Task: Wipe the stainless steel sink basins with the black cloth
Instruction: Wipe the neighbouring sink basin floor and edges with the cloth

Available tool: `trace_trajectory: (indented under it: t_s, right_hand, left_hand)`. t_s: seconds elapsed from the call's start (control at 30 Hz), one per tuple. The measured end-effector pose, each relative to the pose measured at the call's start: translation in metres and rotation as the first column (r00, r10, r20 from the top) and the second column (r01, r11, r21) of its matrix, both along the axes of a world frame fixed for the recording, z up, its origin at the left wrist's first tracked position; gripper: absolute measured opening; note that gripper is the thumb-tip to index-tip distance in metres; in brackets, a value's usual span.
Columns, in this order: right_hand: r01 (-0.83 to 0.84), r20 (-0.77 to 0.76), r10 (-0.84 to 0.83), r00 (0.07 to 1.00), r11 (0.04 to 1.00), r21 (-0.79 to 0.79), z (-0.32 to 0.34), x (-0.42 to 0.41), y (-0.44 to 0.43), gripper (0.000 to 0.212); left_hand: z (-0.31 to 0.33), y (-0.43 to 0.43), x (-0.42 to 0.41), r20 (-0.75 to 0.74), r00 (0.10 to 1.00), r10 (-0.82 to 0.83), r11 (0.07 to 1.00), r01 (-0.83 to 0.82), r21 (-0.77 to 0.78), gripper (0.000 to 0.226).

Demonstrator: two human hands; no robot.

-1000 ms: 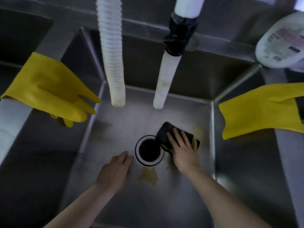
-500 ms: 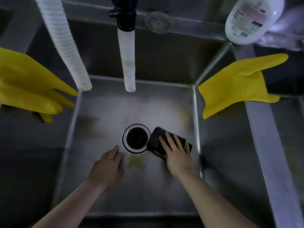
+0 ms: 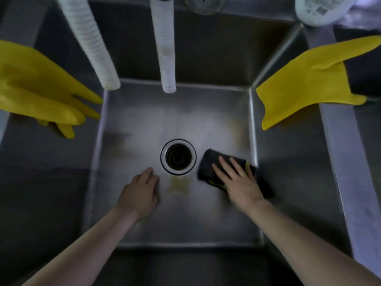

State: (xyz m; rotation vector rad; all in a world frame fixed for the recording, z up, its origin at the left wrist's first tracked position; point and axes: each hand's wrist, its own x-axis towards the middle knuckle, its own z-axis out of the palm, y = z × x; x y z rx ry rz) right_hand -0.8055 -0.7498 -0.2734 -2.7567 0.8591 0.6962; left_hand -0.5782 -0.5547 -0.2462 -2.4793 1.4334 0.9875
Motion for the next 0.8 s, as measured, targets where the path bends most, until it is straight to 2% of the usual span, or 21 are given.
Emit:
trace_trajectory:
  t_s: [0.07,0.17,0.23,0.3,0.37,0.4,0.47,0.53,0.67,0.73,0.8]
  right_hand:
    - [-0.252,0.015,0.252,0.968,0.967,0.021,0.001,-0.02,0.027,0.08]
    - [-0.582,-0.078,0.583,0.809,0.812,0.037,-0.003,-0.032,0.061,0.068]
    - [-0.712,-0.053,0.712,0.7,0.702,0.025,0.0,-0.019,0.075,0.065]
    - [-0.746,0.011,0.746,0.665,0.665,0.013,-0.001,0.001,0.087,0.064]
    - [-0.704,0.013,0.704,0.71,0.708,0.059,-0.002,0.025,0.094,0.074]
    - [-0.642,0.016,0.643,0.766,0.763,0.077,-0.005,0.036,0.097,0.08]
    - [-0.462,0.056,0.458,0.887,0.88,0.114,-0.006,0.063,0.1,0.09]
    - [-0.292,0.116,0.282,0.953,0.953,0.079,-0.006,0.089,0.097,0.09]
    - [-0.082,0.082,0.073,0.994,0.991,0.11,-0.004,0.125,0.082,0.082]
    - [-0.084,0.062,0.077,0.995,0.991,0.106,-0.004,0.125,0.085,0.081]
    - [-0.163,0.078,0.157,0.985,0.984,0.076,-0.005,0.111,0.092,0.082]
  left_hand:
    - [0.004,0.011,0.003,-0.009,1.0,0.006,0.998,-0.006,0.063,0.058]
    - [0.007,0.024,0.011,-0.024,0.998,-0.052,0.992,0.055,0.117,0.062]
    - [0.008,0.03,0.017,-0.013,0.996,-0.083,0.989,0.084,0.124,0.063]
    - [0.009,0.033,0.021,-0.02,0.996,-0.088,0.988,0.09,0.126,0.064]
    - [0.007,0.034,0.022,-0.034,0.997,-0.077,0.991,0.08,0.104,0.064]
    - [0.006,0.034,0.024,-0.038,0.997,-0.07,0.994,0.073,0.086,0.064]
    - [0.004,0.035,0.025,-0.051,0.998,-0.048,0.997,0.051,0.062,0.063]
    - [0.003,0.035,0.026,-0.057,0.998,-0.017,0.998,0.02,0.058,0.063]
    - [0.006,0.031,0.03,-0.025,0.999,0.027,0.999,-0.025,0.045,0.061]
    - [0.009,0.029,0.028,-0.021,0.999,0.028,0.999,-0.027,0.026,0.056]
    - [0.012,0.028,0.026,-0.033,0.999,0.032,0.999,-0.032,0.019,0.05]
